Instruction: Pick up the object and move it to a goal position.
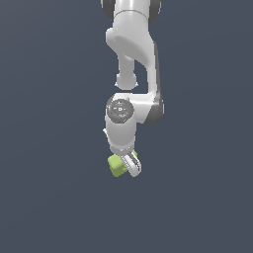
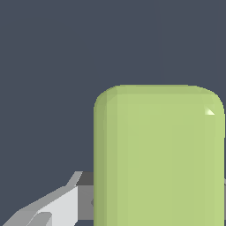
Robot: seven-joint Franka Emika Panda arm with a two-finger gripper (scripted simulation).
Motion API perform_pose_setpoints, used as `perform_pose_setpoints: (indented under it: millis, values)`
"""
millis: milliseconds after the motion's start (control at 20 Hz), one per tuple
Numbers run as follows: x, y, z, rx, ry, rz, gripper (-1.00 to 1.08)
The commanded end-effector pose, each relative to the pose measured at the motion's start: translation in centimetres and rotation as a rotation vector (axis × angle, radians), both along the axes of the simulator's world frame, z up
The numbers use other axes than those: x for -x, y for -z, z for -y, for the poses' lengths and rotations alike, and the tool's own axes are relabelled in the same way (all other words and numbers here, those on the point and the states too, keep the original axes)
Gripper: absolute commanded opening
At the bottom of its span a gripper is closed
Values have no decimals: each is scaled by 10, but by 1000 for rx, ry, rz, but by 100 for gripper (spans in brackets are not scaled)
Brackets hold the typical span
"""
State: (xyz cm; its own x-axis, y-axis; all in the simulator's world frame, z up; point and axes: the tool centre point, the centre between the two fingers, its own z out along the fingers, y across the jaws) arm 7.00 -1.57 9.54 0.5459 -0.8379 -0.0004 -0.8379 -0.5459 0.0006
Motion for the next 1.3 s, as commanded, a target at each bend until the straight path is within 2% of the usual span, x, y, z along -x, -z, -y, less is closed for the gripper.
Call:
perform_pose_setpoints:
  millis: [0,650,950,1250]
  values:
    - [0,0,0,0,0,1,-100]
    - [8,-11,-7,0,0,0,-100]
    - [25,-35,-23,0,0,0,-100]
    - [53,-73,-49,-1,0,0,-100]
